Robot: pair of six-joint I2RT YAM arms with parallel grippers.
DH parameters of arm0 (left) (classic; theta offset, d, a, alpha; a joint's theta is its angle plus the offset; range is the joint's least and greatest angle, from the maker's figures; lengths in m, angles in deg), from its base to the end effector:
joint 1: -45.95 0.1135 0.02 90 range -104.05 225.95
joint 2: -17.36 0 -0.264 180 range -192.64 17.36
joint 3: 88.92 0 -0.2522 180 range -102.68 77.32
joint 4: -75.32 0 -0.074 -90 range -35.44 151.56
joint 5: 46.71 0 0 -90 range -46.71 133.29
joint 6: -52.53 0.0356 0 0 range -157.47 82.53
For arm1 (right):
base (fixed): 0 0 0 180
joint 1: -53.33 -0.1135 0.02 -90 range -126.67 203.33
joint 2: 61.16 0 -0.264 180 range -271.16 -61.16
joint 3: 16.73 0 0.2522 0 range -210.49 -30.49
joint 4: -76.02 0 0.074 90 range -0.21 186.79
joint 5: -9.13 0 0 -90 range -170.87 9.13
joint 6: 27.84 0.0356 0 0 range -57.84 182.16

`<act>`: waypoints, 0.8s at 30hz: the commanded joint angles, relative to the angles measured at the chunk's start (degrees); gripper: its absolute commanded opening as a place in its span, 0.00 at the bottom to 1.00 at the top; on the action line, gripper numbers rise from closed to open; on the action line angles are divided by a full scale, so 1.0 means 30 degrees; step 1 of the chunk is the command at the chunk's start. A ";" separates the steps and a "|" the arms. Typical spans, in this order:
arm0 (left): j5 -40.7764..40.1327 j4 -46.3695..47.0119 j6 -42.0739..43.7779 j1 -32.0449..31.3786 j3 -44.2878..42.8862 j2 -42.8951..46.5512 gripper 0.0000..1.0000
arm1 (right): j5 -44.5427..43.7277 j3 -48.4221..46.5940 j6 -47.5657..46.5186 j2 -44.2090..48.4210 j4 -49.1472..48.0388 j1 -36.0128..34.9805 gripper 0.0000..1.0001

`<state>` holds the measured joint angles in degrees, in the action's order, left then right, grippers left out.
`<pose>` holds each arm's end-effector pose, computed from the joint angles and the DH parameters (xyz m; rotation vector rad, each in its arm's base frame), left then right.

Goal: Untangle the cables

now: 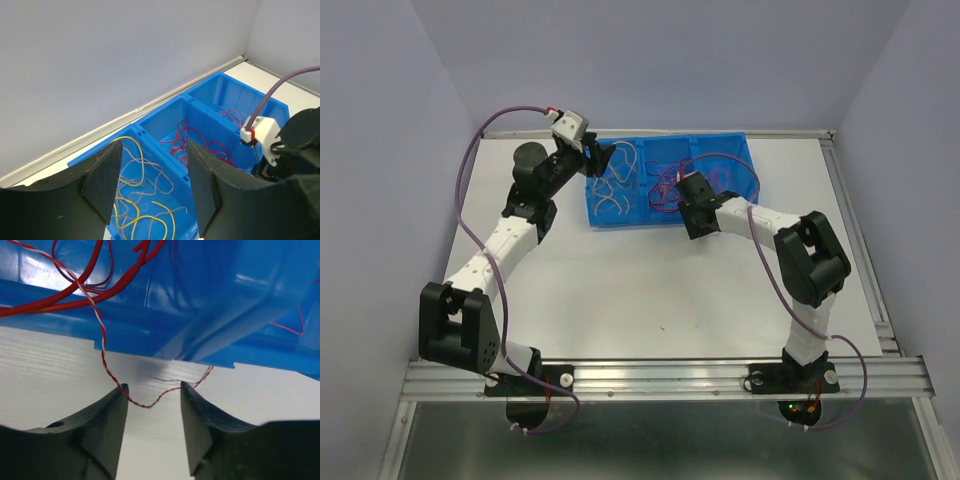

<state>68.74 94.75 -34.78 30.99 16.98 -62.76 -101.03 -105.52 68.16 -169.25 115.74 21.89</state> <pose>0.3137 -0.0996 0.3718 0.5767 1.2490 -0.4760 0.3437 0.1957 0.1890 -0.4328 2.4802 -0.1997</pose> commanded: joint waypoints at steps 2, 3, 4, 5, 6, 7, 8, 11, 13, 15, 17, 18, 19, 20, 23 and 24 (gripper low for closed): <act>0.0539 0.1066 -0.0372 0.0211 0.0102 0.0280 0.64 | -0.1101 -0.1710 -0.0506 -0.1086 -0.0800 -0.0330 0.33; 0.0510 0.1066 -0.0372 0.0212 0.0131 0.0280 0.64 | -0.0869 -0.1624 -0.0535 -0.1030 -0.0887 -0.0388 0.29; 0.0539 0.1095 -0.0372 0.0212 0.0161 0.0280 0.64 | -0.0664 -0.1536 -0.0564 -0.0739 -0.0975 -0.0418 0.19; 0.0510 0.1153 -0.0372 0.0212 0.0190 0.0338 0.64 | -0.0517 -0.1419 -0.0535 -0.0736 -0.1092 -0.0447 0.14; 0.0510 0.1154 -0.0343 0.0241 0.0219 0.0367 0.64 | -0.0225 -0.1215 -0.0477 -0.0272 -0.1209 -0.0476 0.07; 0.0481 0.1212 -0.0314 0.0270 0.0248 0.0368 0.64 | -0.0048 -0.1213 -0.0418 0.0022 -0.1268 -0.0506 0.06; 0.0452 0.1241 -0.0314 0.0270 0.0249 0.0397 0.64 | 0.0214 -0.0952 -0.0331 0.0373 -0.1327 -0.0506 0.00; 0.0393 0.1241 -0.0401 0.0270 0.0190 0.0309 0.64 | 0.1357 -0.1093 0.0487 0.2012 -0.1591 -0.0506 0.01; 0.0481 0.1241 -0.0489 0.0270 0.0074 0.0251 0.64 | 0.2033 -0.1649 0.0871 0.2164 -0.1562 -0.0506 0.00; 0.0510 0.1212 -0.0578 0.0270 0.0015 0.0163 0.64 | 0.2880 -0.2932 0.1046 0.1873 -0.1475 -0.0535 0.01; 0.0540 0.1154 -0.0549 0.0270 -0.0015 0.0105 0.64 | 0.3001 -0.3932 0.1164 0.1142 -0.0951 -0.0506 0.01; 0.0510 0.1154 -0.0519 0.0270 -0.0015 0.0075 0.64 | 0.2942 -0.4575 0.1222 0.0820 -0.0657 -0.0506 0.01; 0.0510 0.1154 -0.0490 0.0299 0.0014 0.0046 0.64 | 0.2826 -0.5771 0.1223 0.0004 -0.0306 -0.0506 0.01; 0.0510 0.1125 -0.0490 0.0271 -0.0015 -0.0013 0.64 | 0.2854 -0.6537 0.1223 -0.0381 0.0394 -0.0506 0.01; 0.0539 0.1037 -0.0461 0.0270 -0.0161 -0.0218 0.64 | 0.2855 -0.8767 0.1252 -0.1989 0.1015 -0.0506 0.01; 0.0568 0.1007 -0.0489 0.0270 -0.0161 -0.0392 0.64 | 0.2796 -0.9148 0.1281 -0.2315 0.1132 -0.0506 0.00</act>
<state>69.47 95.14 -35.89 31.56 16.98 -63.50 -93.29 -126.22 71.11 -172.18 116.29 20.95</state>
